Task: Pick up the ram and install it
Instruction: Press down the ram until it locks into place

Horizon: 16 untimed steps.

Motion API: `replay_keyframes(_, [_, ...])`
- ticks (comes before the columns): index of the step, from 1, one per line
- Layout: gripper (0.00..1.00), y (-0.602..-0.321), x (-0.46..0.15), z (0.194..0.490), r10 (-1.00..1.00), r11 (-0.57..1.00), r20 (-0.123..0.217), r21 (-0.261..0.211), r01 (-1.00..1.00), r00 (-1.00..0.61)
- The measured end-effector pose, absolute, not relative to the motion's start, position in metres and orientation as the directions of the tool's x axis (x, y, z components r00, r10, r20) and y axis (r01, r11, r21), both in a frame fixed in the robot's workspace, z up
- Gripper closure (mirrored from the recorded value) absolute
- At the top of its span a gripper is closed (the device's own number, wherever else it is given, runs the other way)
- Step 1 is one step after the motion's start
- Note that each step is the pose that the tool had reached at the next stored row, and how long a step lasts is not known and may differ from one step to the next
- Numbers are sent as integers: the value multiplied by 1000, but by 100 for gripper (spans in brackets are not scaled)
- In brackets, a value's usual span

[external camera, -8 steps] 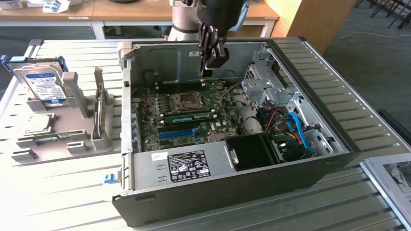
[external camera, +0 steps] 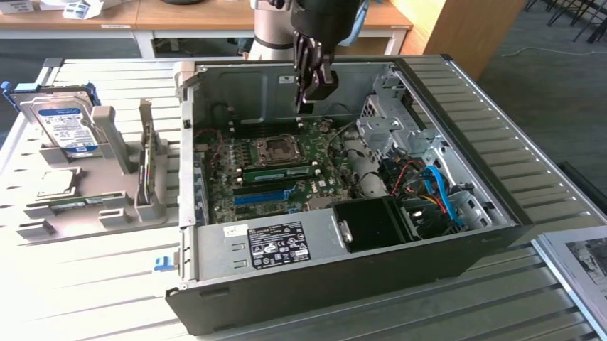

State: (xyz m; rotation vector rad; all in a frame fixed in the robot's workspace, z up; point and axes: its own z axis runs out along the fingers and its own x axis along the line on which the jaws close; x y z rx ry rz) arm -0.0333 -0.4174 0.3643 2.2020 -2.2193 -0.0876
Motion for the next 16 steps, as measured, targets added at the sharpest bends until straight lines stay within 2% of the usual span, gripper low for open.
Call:
replay_keyframes(11, [75, -417, -33, 364, -1000, 7, -30, 50, -999, -9])
replay_keyframes(12, [76, -417, -33, 364, -1000, 7, -29, 50, -999, -9])
replay_keyframes(13, [83, -417, -33, 364, -1000, 7, -30, 50, -999, -8])
replay_keyframes(14, [83, -417, -33, 364, -1000, 7, -30, 50, -999, -9])
replay_keyframes(15, [89, -417, -33, 364, -1000, 7, -30, 50, -999, -9])
replay_keyframes(16, [90, -417, -33, 364, -1000, 7, -30, 50, -999, -8])
